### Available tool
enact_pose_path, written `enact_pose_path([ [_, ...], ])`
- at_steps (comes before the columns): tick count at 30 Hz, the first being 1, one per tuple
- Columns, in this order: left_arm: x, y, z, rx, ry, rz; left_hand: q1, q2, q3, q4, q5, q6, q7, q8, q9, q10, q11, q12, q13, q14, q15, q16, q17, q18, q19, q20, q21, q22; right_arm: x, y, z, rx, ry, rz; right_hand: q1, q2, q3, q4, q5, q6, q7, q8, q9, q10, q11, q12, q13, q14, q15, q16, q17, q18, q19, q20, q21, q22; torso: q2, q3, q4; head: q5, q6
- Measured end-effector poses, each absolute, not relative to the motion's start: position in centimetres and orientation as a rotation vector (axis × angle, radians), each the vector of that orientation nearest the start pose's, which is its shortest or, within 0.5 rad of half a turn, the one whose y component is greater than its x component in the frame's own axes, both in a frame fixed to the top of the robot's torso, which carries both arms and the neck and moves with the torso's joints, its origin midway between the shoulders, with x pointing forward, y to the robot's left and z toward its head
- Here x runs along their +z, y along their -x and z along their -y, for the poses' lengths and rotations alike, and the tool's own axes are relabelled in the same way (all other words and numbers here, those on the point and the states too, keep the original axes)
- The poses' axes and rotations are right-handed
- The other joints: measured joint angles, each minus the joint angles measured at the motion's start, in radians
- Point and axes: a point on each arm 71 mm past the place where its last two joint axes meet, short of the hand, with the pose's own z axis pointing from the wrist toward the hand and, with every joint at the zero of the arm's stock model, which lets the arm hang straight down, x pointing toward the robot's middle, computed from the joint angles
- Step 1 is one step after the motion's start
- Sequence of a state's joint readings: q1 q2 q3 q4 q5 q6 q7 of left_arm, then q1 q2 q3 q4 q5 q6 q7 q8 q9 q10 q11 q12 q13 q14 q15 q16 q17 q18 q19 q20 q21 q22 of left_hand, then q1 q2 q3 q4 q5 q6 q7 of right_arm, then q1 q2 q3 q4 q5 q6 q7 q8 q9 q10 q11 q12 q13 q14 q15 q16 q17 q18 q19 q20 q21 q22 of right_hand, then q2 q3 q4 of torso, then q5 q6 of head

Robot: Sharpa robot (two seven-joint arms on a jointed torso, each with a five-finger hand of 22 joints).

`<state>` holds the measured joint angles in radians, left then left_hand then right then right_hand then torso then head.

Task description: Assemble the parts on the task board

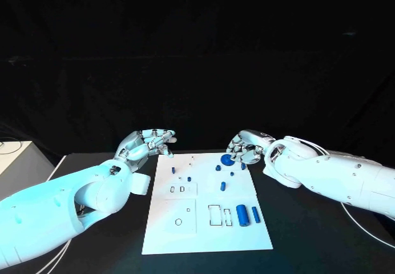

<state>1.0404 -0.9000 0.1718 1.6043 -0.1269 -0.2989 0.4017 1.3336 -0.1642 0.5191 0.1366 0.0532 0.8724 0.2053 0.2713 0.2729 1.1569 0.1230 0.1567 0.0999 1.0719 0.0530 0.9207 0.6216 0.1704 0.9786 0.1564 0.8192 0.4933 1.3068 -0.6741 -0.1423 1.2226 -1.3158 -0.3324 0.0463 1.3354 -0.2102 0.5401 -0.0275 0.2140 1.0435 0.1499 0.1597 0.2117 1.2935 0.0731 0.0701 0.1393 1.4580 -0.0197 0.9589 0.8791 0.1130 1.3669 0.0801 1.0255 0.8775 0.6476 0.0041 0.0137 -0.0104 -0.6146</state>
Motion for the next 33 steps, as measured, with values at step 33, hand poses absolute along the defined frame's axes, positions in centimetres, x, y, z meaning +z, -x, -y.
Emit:
enact_pose_path([
  [33, -14.4, -45.9, -21.6, -1.673, 0.989, -1.367, -0.014, -0.006, 0.007, -0.001, 0.000, -0.004, -0.004, -0.004, 0.002, -0.006, -0.001, 0.009, 0.024, 0.002, -0.001, 0.061, 0.036, 0.000, 0.021, -0.008, 0.197, 0.169, -17.5, -54.9, 16.3, 0.419, 0.348, -1.625, -0.036, -0.043, 0.038, 0.036, 0.001, -0.022, 0.004, -0.009, 0.036, -0.122, 0.018, -0.007, -0.024, 0.010, 0.014, 0.282, 0.186, -0.021, 0.078, 0.013, 0.272, 0.302, 0.076, 0.0008, 0.0247, -0.016, 0.007],
])
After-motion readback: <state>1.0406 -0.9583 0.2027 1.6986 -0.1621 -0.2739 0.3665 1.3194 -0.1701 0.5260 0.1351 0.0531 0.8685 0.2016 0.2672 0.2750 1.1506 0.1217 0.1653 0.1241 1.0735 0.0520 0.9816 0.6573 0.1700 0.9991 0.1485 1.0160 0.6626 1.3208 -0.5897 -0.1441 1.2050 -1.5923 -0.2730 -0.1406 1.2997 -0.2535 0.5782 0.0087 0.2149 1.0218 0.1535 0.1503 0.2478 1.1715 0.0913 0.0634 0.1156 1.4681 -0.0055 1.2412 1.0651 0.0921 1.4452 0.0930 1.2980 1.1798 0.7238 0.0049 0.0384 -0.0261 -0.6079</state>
